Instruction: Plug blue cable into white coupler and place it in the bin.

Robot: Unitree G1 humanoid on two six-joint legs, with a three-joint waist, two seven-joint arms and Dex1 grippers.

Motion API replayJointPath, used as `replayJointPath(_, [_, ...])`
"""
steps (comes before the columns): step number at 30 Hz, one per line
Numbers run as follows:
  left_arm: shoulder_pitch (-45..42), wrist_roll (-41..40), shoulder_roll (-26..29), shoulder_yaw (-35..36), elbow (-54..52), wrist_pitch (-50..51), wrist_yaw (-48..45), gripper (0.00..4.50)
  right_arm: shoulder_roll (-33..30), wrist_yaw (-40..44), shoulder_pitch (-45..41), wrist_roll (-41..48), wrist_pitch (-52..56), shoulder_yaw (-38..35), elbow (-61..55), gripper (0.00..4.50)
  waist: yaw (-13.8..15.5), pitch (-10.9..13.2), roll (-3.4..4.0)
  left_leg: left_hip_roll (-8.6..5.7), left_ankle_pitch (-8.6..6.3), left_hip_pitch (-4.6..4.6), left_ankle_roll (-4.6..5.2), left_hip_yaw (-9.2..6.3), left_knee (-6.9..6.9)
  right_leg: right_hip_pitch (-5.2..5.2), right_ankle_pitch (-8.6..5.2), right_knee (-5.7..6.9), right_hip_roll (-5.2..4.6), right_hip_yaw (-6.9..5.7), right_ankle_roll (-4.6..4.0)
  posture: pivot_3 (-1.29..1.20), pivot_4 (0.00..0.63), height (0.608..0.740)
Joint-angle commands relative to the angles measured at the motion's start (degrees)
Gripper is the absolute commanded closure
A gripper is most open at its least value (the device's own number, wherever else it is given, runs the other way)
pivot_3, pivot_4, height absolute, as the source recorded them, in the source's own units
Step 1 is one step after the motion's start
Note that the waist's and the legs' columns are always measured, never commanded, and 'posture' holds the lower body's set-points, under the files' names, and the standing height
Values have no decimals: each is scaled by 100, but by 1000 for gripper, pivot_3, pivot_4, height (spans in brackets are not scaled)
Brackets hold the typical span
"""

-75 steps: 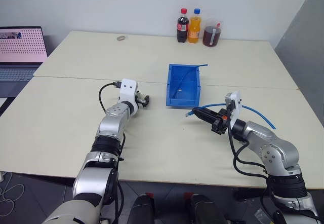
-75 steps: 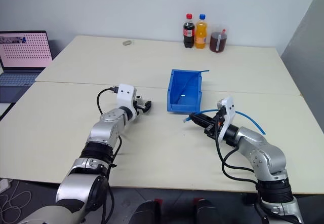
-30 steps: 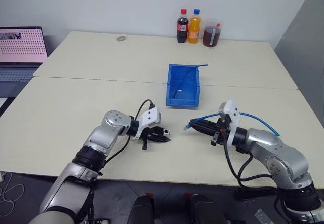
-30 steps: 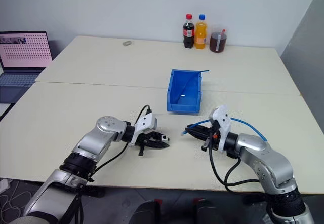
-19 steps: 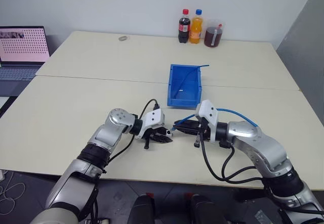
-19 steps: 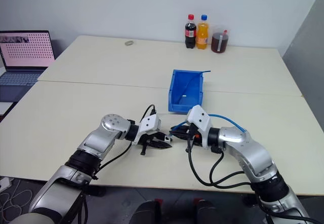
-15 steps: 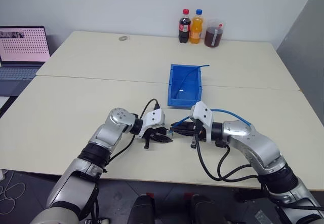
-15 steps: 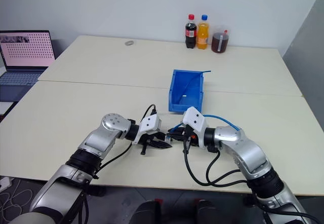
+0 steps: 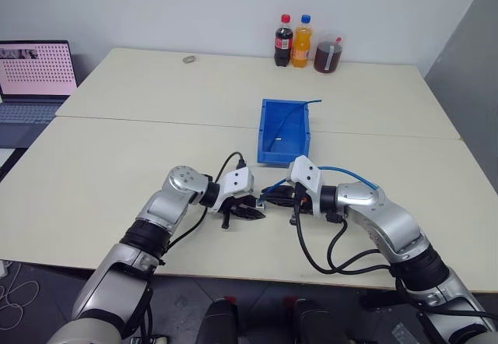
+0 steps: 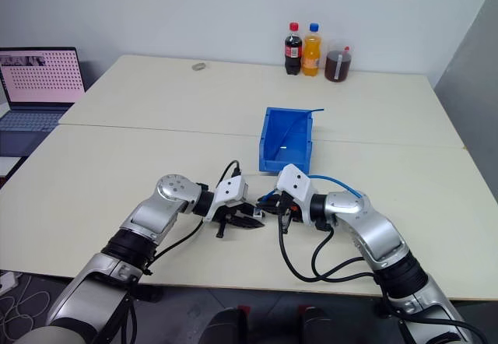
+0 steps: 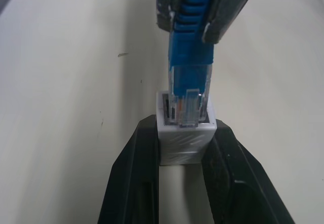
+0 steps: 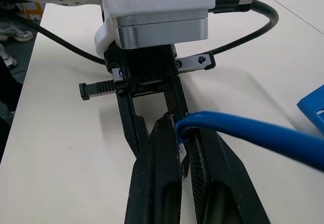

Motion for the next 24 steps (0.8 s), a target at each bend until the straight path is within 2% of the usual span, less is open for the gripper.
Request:
replayJointPath(1, [123, 180, -51, -218, -1, 43, -44, 3690, -39, 64, -61, -61, 204, 40, -139, 4500, 0, -1, 0, 0, 0, 0, 0, 0, 0, 0, 0, 0, 0, 0, 0, 0, 150, 740])
replayJointPath(12, [139, 274, -77, -227, 11, 68, 41, 3690, -243, 193, -225, -66, 777, 138, -416, 4500, 1, -9, 2, 0, 0, 2, 0, -1, 2, 3, 1, 1, 0, -1, -1, 0, 150, 740])
replayJointPath(24, [71, 412, -161, -270, 143, 33, 155, 3690, -121, 178, -580, -127, 1225, 313, -622, 4500, 12, -15, 5, -1, 0, 2, 0, -3, 4, 4, 1, 2, -1, -3, 0, 0, 150, 740])
